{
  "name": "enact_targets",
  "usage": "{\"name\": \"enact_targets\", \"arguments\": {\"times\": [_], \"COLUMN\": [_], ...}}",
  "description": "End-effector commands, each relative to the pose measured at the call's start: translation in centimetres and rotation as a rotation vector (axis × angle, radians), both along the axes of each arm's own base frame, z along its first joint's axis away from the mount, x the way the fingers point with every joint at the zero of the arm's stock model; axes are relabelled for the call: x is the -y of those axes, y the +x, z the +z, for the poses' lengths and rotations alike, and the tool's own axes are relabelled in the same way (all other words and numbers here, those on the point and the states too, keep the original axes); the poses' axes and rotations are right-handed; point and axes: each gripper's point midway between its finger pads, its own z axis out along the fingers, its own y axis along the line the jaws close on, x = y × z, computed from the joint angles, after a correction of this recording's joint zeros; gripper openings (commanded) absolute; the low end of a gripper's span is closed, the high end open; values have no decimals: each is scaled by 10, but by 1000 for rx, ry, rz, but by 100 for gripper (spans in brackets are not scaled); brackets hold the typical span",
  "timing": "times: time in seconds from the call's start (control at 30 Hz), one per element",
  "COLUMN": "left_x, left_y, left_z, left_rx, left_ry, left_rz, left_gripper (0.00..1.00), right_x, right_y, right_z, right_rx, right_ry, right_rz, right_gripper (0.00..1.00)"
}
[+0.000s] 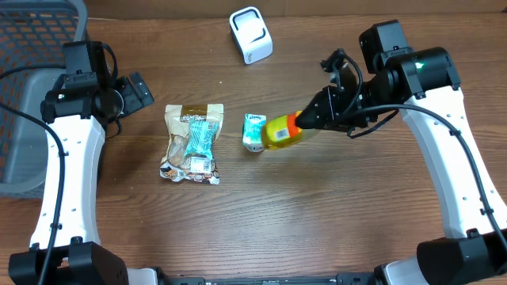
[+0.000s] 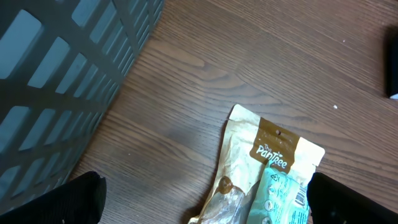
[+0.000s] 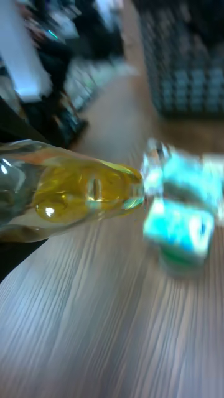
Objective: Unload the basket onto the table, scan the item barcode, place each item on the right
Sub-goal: 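Lift the yellow bottle with the right gripper and tilt it sideways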
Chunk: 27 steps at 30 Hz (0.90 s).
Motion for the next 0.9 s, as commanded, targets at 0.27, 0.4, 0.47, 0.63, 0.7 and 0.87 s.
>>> {"name": "enact_targets", "arguments": {"times": [0.27, 0.4, 0.47, 0.63, 0.7, 0.87], "left_x": [-5, -5, -5, -5, -5, -5], "left_y": [2, 2, 2, 2, 2, 2], "left_z": [2, 2, 2, 2, 2, 2], "left_rx": [6, 7, 6, 7, 7, 7], "left_ry": [8, 8, 8, 8, 8, 8], "left_rz": [10, 10, 10, 10, 10, 10], "left_gripper": [100, 100, 99, 100, 100, 99], "right_x": [-29, -31, -32, -30, -30, -30], "right_y": [-13, -18, -24, -32, -33, -33], "right_z": [38, 41, 43, 42, 42, 42], "right_rx": [57, 32, 0, -47, -53, -53], "right_ry": [236, 260, 277, 271, 270, 270], "right_rz": [132, 136, 137, 132, 131, 131], "right_gripper": [11, 5, 4, 4, 4, 4]}}
